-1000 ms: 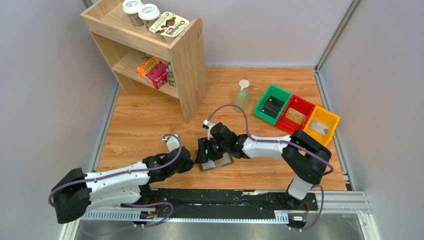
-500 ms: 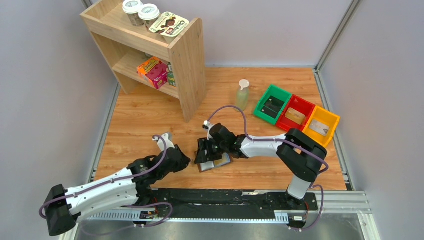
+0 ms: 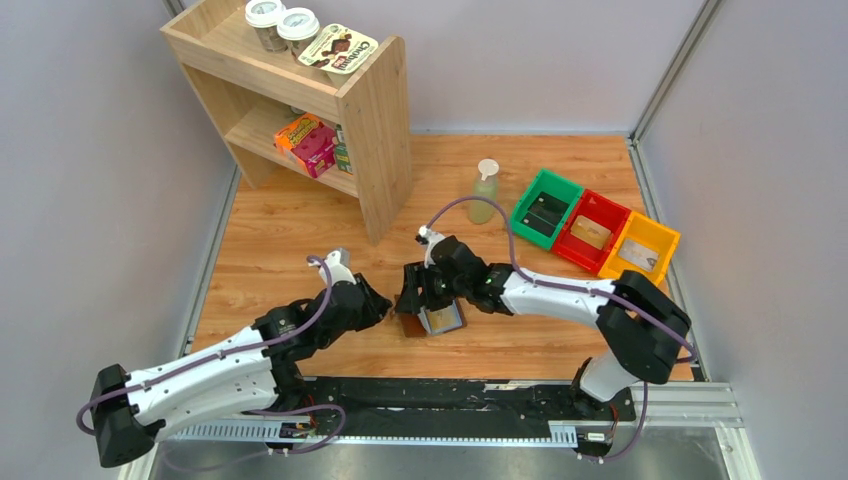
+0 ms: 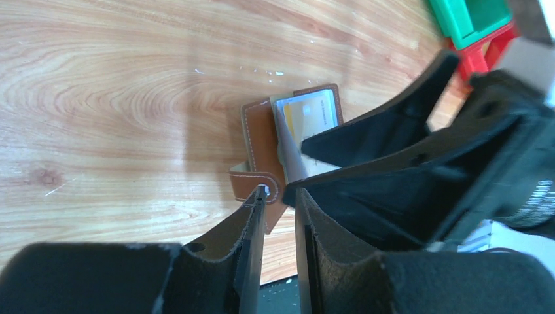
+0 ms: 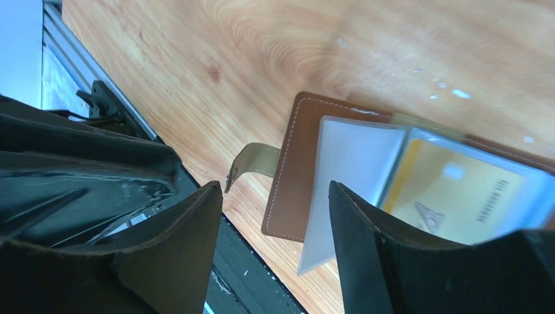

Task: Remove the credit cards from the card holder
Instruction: Remove the credit card from the card holder.

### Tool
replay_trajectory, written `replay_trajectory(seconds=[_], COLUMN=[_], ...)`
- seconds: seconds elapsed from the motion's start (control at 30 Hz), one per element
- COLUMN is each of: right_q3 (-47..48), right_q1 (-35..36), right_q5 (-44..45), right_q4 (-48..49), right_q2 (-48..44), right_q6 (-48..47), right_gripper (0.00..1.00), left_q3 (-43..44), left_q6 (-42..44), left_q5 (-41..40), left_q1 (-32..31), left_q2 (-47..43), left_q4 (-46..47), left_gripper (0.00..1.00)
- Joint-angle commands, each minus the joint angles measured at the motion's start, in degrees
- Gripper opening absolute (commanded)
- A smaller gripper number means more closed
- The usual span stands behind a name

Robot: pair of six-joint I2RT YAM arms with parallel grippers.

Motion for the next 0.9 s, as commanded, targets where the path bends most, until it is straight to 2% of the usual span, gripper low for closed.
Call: replay_trajectory(seconds=[0.0,0.27,0.4,0.5,0.67,0.87], right_q3=[0.22,-3.65,-5.41,-7.78,-8.49,-7.44], right_q1=[-2.85,-4.44,-4.88,-5.76,-5.59,-3.30], right_q5=[5.69,1.04,4.63,5.17,-1.85,-6.07], right_q4=[-5.88,-1.15,-1.32,-0.27,4.65,8.61], right_q2=[-5.37,-5.47,-5.99,-7.66,-6.70,-4.41], right_q6=[-3.65,-2.25,-1.37,-1.10,-1.19,-1.02], right_gripper=[0.64,0.59,0.55,0.52,0.42,0.41], left_q3=[3.72,8.91,9.17,12.58,16.20,13.57], left_q6=[2.14,4.44,4.26,6.10,7.51,5.67], left_q5=[2.09,3.51,3.59,4.56,4.91,5.09], left_q1=[0.12,0.21,0.21,0.21,0.47,1.53], left_q2=[2.40,8.29,9.78,13.29,18.40,16.91], left_q4=[5.34,7.19,9.74,10.27,10.79,10.53], left_gripper=[0.31,0.31,0.31,0.31,0.31,0.30])
